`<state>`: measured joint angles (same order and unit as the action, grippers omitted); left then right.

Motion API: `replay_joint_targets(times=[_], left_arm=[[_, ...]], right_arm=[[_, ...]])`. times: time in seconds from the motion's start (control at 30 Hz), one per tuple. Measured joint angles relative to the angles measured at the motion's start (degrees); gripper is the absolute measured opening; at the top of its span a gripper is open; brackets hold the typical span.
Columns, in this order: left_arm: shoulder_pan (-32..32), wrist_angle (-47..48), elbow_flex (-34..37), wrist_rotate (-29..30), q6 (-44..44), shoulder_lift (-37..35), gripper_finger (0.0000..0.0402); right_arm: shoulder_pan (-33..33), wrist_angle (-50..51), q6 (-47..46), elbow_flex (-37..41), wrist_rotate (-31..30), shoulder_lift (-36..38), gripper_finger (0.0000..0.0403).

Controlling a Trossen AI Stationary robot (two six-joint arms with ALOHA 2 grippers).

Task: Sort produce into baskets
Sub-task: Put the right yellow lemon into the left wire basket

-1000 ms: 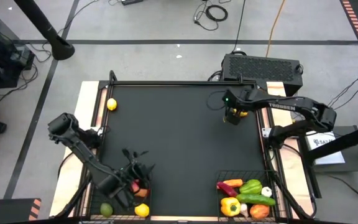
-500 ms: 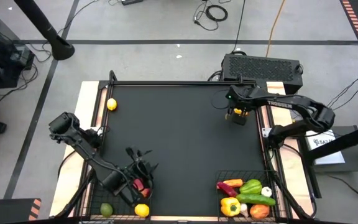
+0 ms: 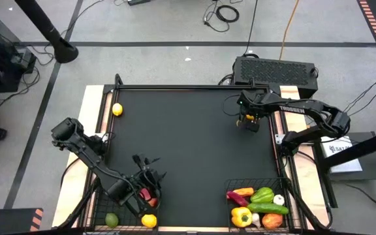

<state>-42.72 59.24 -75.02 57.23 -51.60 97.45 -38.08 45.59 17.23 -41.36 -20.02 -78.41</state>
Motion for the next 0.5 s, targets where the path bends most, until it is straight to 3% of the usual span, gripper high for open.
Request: replay_joint_targets(times=[0.5], left_arm=[[0.1,0.2,0.0,0.0,1.5,0.0,0.0306]], right_arm=[[0.7,2.3,-0.7,0.0,0.6,0.0,0.0198]])
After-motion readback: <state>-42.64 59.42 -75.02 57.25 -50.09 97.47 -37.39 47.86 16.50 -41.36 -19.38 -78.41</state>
